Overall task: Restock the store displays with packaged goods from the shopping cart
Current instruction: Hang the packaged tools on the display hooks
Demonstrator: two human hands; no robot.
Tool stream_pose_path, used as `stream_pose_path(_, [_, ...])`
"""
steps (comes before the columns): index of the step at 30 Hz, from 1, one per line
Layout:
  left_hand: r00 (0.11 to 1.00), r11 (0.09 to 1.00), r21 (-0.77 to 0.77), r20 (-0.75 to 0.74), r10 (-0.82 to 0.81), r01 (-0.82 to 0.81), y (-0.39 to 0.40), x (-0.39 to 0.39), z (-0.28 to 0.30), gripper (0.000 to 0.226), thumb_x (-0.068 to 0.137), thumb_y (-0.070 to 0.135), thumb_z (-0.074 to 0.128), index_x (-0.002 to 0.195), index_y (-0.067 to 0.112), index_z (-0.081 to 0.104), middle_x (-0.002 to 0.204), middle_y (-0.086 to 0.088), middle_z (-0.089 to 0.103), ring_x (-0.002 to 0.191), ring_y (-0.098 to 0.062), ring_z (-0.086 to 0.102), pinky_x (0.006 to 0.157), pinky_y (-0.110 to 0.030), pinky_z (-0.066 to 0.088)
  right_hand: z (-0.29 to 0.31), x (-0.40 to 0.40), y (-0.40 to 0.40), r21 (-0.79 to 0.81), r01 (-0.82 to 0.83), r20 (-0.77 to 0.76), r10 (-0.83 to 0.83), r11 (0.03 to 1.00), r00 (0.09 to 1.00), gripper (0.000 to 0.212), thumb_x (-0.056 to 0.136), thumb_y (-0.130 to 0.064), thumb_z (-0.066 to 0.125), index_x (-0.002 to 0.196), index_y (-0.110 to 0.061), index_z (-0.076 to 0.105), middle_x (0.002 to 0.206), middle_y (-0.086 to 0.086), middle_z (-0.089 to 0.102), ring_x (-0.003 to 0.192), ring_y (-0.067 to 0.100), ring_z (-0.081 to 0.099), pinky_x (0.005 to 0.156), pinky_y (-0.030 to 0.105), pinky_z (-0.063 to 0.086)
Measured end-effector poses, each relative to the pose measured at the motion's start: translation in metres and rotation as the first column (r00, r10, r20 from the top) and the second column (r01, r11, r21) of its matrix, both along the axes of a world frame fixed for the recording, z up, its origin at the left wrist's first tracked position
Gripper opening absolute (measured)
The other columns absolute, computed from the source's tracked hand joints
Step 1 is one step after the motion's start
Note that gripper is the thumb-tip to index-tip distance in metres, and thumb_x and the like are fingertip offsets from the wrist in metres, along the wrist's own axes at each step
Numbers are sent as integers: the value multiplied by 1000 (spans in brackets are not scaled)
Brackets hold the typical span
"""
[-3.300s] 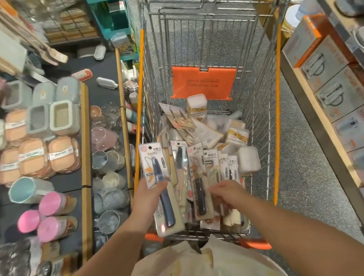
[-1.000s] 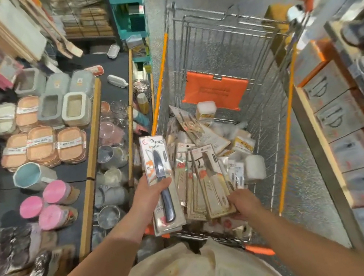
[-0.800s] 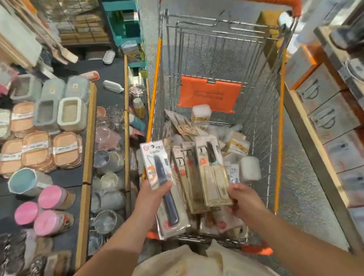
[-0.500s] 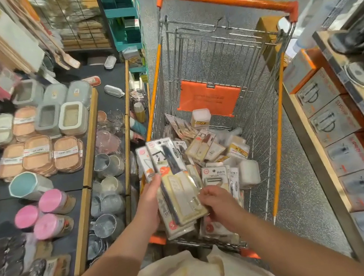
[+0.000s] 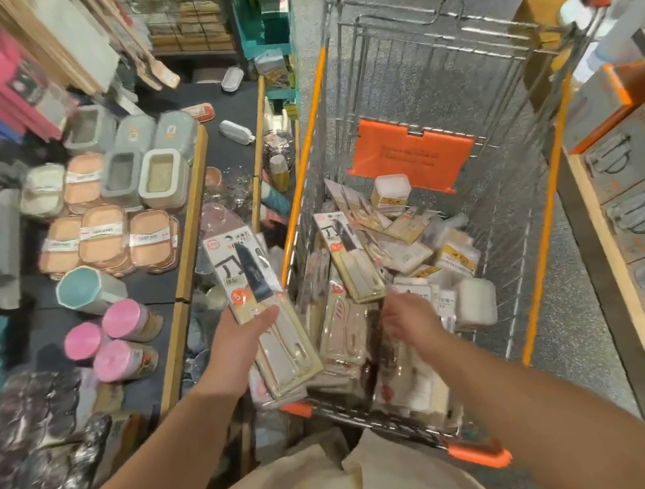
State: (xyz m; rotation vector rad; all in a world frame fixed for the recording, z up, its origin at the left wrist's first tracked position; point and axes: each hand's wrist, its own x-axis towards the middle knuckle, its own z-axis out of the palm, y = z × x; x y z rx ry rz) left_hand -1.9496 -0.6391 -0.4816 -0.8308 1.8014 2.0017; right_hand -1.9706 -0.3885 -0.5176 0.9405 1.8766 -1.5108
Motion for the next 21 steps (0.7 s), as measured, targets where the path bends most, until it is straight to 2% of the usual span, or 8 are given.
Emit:
stream_pose_path(4, [999, 998, -56, 10, -31, 32, 3, -2, -1, 20, 92, 8, 66, 109, 19, 65, 101, 4, 72, 93, -13, 68, 88, -33, 51, -23, -30, -15, 113, -134, 71, 126, 985, 989, 42, 90, -41, 66, 111, -6, 66, 101, 6, 68, 87, 22, 64, 70, 30, 50])
stream_pose_path(7, [999, 995, -98, 16, -34, 36, 9, 1, -3, 18, 93, 7, 64, 108, 17, 65, 92, 9, 70, 81, -3, 68, 66, -13, 50, -33, -26, -37, 46, -235, 208, 221, 971, 953, 49, 78, -48, 78, 102, -9, 59, 95, 5, 66, 90, 25, 62, 78, 36, 54])
stream_pose_path(9, [999, 994, -106, 25, -20, 23, 9, 4, -3, 18, 93, 6, 64, 108, 15, 65, 91, 9, 70, 74, 0, 68, 60, -13, 50, -46, -17, -42, 84, -328, 247, 299, 941, 922, 64, 72, -52, 81, 108, -4, 60, 97, 11, 70, 88, 29, 67, 71, 34, 55])
stream_pose_path(11, [999, 995, -104, 49, 0, 5, 7, 6, -4, 17, 92, 7, 65, 106, 17, 66, 91, 8, 71, 79, -5, 69, 64, -19, 49, -55, -11, -42, 142, -362, 226, 326, 921, 918, 53, 75, -46, 81, 102, -3, 64, 89, 11, 72, 78, 27, 70, 65, 33, 55])
stream_pose_path(13, [998, 995, -100, 55, 17, -11, 4, 8, -4, 16, 92, 7, 66, 101, 20, 67, 90, 9, 72, 77, -4, 69, 63, -18, 49, -45, -8, -44, 59, -272, 202, 255, 960, 946, 29, 82, -31, 78, 87, -4, 67, 70, 9, 69, 58, 22, 64, 55, 28, 49])
stream_pose_path(14, [998, 996, -88, 62, 25, -19, 3, 8, -4, 16, 92, 7, 66, 103, 19, 67, 92, 7, 72, 79, -5, 69, 65, -19, 50, -40, -7, -44, -5, -205, 208, 202, 979, 957, 22, 83, -25, 76, 88, -5, 67, 71, 10, 67, 60, 22, 63, 56, 28, 46])
stream_pose_path(18, [998, 998, -49, 44, 49, -47, 2, 7, 3, 23, 93, 8, 64, 115, 14, 65, 105, 0, 72, 93, -15, 69, 77, -30, 51, -6, 2, -45, -102, -38, 189, 57, 994, 980, 21, 84, -23, 68, 100, -11, 64, 104, 17, 70, 98, 33, 66, 82, 41, 54])
stream_pose_path(21, [996, 996, 15, 29, 89, -89, 0, 2, 14, 27, 93, 10, 64, 120, 13, 64, 114, -8, 72, 104, -26, 68, 89, -39, 53, 27, 4, -39, -106, -71, 37, 75, 992, 996, 8, 86, -18, 65, 93, -14, 63, 99, 15, 71, 94, 33, 68, 91, 49, 55])
